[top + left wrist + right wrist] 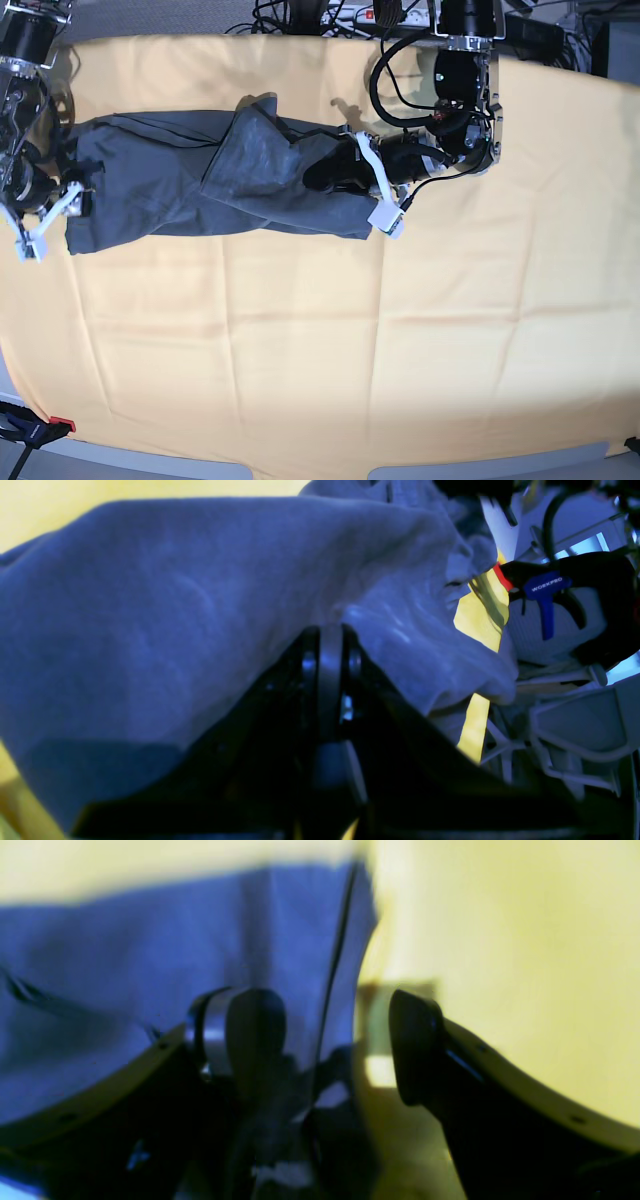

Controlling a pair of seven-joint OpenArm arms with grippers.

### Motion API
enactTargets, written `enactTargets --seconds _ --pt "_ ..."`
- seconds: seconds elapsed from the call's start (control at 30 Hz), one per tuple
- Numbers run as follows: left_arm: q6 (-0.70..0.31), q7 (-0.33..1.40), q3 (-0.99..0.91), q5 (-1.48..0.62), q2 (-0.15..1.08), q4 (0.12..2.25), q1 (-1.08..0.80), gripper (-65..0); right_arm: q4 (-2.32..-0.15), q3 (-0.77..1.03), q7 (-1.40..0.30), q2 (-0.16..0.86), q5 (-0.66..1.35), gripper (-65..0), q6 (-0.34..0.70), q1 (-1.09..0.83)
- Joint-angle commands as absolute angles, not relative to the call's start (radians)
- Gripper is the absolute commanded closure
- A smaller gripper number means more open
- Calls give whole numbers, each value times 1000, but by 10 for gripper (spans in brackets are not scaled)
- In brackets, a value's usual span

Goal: Fold the T-shirt properly
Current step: 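Lift the strip end with the left gripper and fold it toward the right gripper, then fold the strip end with the right gripper over toward the left gripper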

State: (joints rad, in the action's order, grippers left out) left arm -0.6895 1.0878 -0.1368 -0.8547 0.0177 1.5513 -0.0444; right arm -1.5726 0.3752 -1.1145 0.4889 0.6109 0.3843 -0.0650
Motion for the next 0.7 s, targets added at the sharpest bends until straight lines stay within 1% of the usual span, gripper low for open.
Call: enactTargets --seconds 0.0,0.17,0.3,0.43,0.57,0.6,0.63,0.67 --pt "-698 1065 -136 -872 17 1567 -33 0 -1557 398 -1100 511 653 -427 388 -62" --pt "-698 1064 -136 -873 17 1567 -33 0 -1404 476 -1107 510 851 -426 488 -97" --pt "-698 1065 -136 -872 17 1567 -33 0 -1322 507 -1196 510 1014 -426 586 -97" --pt "-698 1053 -136 -872 17 1567 -33 0 -1299 506 -1314 493 1153 -425 662 -97" --pt "-698 1047 -136 -872 17 1567 -33 0 -1299 504 -1321 465 1214 -416 698 -97" --pt "-698 1047 -136 -872 17 1567 -33 0 -1299 504 -1321 463 1226 -400 698 -96" --pt "-698 1047 -136 -872 17 1567 -33 0 -1299 504 -1317 463 1232 -357 698 -96" --pt "-698 1047 -136 -872 17 1567 -33 0 -1300 504 -1311 464 1230 -285 698 -94"
